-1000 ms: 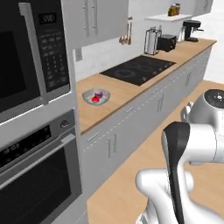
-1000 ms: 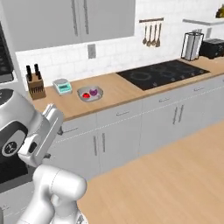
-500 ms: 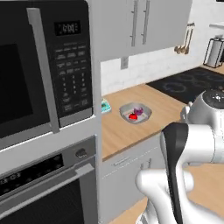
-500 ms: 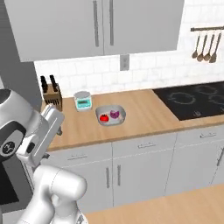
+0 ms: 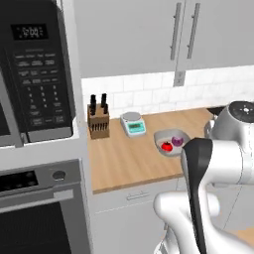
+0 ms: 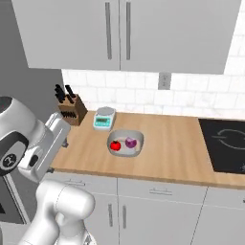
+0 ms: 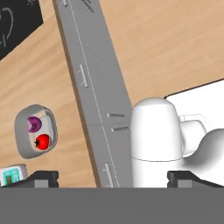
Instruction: Take the meat container that has the fish and place it on the second highest rack of the freezer. Then take the vegetable container that has the onion and tomato and place it on the highest rack of the freezer.
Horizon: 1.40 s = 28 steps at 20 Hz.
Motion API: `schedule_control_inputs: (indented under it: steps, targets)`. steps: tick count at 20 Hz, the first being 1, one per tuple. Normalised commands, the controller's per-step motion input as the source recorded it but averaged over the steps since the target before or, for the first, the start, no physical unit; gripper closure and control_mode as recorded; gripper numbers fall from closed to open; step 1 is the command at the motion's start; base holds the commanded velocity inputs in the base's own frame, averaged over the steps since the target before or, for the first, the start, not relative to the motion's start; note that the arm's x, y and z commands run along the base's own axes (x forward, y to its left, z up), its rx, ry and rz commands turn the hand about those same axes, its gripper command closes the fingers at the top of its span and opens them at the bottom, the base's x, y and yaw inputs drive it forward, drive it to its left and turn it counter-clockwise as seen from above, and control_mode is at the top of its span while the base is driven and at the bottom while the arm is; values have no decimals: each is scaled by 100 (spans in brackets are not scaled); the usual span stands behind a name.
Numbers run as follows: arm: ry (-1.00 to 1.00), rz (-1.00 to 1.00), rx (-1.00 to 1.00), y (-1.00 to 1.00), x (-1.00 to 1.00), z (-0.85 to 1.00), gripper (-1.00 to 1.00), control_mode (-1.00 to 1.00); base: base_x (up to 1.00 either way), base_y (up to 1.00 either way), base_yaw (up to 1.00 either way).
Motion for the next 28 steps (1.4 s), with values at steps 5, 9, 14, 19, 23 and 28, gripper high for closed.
schedule_control_inputs:
  steps: [5,9,14,19,23,28]
  targets:
    - [0,0,0,0,0,0,-100,100,24,-57,39]
    - [0,0,0,0,0,0,-100,100,50,-36,18]
    - [0,0,0,0,0,0,-100,100,57,-4,11]
    - [0,0,0,0,0,0,-100,100,25,-7,13]
    - [0,0,0,0,0,0,-100,100,0,-2,1]
    - [0,3,3,-42,0,-29,-100,-100,0,-8,0]
